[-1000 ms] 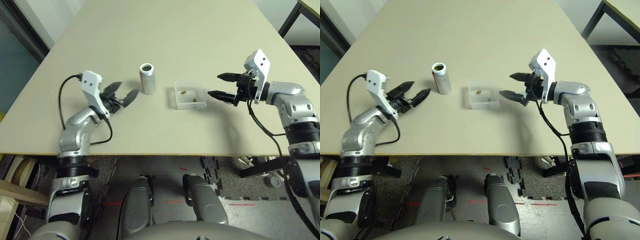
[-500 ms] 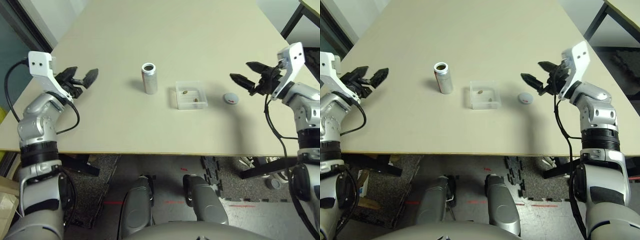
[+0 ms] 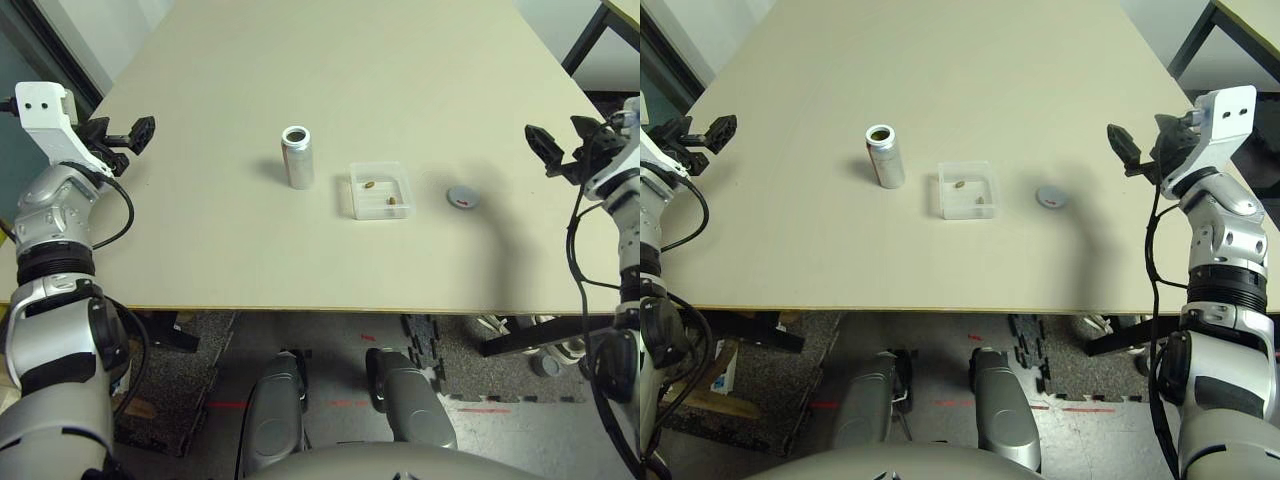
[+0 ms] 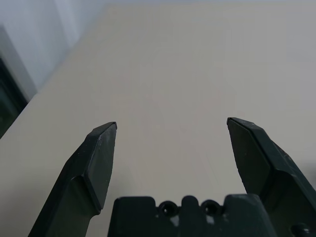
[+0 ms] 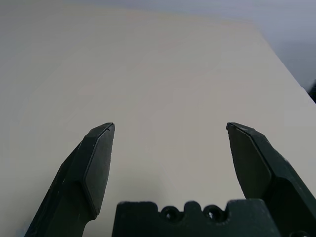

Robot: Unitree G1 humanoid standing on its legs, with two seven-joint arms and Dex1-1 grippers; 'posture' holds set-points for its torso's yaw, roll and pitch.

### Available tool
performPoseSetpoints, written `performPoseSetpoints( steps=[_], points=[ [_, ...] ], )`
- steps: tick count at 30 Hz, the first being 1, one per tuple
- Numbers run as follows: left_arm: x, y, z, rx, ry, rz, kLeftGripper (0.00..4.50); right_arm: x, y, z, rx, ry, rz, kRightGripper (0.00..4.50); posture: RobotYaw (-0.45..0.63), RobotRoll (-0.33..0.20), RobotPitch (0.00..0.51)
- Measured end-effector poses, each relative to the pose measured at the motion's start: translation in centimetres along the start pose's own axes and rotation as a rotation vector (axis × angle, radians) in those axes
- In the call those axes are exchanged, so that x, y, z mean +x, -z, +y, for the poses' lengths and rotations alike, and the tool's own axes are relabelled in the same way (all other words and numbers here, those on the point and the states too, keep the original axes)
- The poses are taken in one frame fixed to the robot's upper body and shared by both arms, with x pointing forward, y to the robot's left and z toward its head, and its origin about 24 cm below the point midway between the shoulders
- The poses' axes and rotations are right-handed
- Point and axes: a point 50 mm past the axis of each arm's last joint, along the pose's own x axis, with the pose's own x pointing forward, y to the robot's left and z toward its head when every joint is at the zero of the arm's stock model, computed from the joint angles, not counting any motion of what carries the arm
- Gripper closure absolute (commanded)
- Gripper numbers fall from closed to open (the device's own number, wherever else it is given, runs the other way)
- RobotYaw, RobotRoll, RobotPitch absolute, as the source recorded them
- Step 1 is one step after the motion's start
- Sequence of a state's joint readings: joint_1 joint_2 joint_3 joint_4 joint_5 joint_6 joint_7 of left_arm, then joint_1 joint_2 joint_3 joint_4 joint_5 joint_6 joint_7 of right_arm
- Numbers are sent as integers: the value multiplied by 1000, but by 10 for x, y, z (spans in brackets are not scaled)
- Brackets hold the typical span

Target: Pour the medicine from the bottle into the box.

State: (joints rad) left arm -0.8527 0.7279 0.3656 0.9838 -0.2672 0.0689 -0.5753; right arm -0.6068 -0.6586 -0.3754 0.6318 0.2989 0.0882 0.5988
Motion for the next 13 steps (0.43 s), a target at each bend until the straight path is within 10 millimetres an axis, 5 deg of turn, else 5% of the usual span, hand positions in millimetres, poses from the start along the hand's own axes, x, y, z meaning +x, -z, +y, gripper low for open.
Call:
performPoseSetpoints(
  steps=[13],
  points=[
    [2,0,4,24,-39,15,22,-7,12,-6,18,52,21,0,-150,0,199]
  ],
)
